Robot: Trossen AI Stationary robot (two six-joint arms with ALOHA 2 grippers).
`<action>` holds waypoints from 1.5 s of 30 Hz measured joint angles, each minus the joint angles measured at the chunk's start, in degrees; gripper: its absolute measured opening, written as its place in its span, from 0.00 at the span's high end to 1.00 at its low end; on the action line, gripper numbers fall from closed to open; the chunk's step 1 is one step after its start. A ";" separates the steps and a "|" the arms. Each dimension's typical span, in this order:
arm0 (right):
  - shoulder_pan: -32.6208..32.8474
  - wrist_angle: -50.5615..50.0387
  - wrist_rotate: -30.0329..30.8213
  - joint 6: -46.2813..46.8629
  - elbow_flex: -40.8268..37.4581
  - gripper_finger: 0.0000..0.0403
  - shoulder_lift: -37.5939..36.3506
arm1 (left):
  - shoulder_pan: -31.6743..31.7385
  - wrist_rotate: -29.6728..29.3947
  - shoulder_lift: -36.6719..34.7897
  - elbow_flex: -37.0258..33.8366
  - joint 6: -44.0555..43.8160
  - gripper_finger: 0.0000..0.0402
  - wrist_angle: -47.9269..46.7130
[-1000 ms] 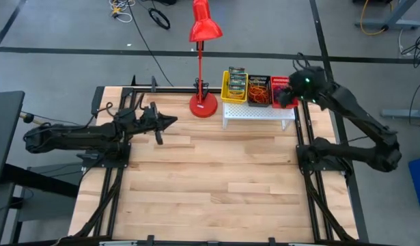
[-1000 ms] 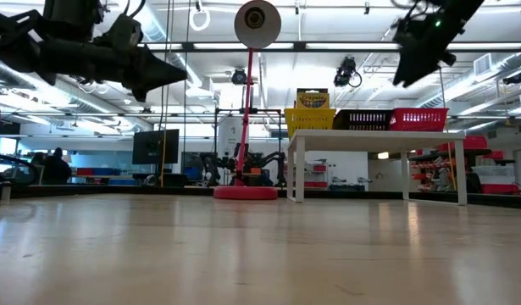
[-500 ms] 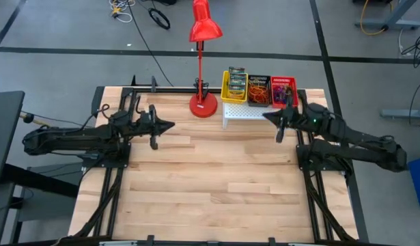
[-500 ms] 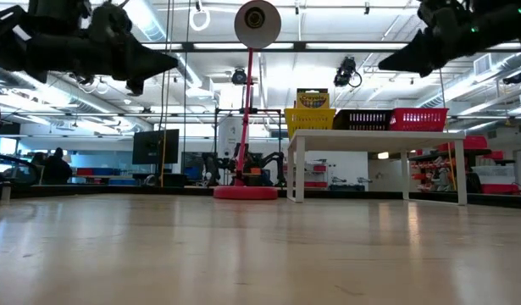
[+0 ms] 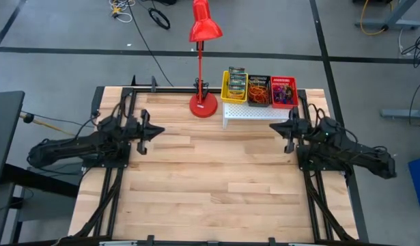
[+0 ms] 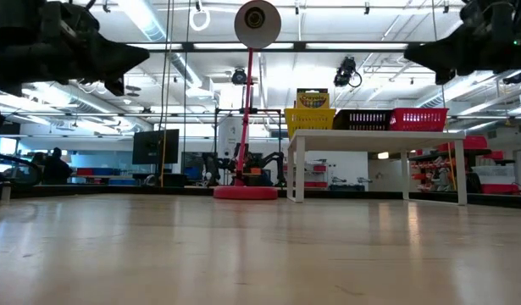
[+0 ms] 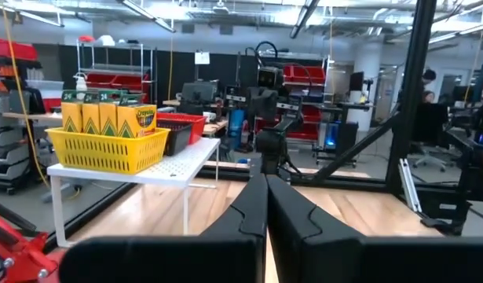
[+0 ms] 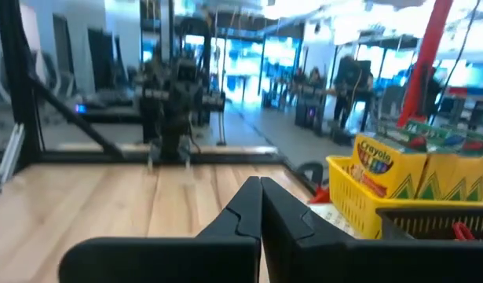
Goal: Pick & Place Office Desk Supplies
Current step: Return to Home Position
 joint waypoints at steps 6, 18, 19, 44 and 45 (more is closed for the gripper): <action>-0.01 -1.68 0.32 1.59 -2.59 1.00 -6.77 | 0.00 -0.19 -9.83 -0.02 -0.69 0.99 -7.79; 5.59 3.50 9.43 3.84 -7.61 1.00 -6.50 | -0.26 -7.71 -14.06 -1.09 1.25 0.98 -14.85; 6.41 4.53 10.30 3.96 -9.69 1.00 -6.54 | -0.23 -8.04 -13.90 -1.09 1.51 0.98 -14.21; 10.70 1.01 17.45 5.30 -9.97 0.89 -4.49 | -0.22 -8.20 -13.27 -1.11 -0.85 0.98 -17.63; 10.70 1.01 17.45 5.30 -9.97 0.89 -4.49 | -0.22 -8.20 -13.27 -1.11 -0.85 0.98 -17.63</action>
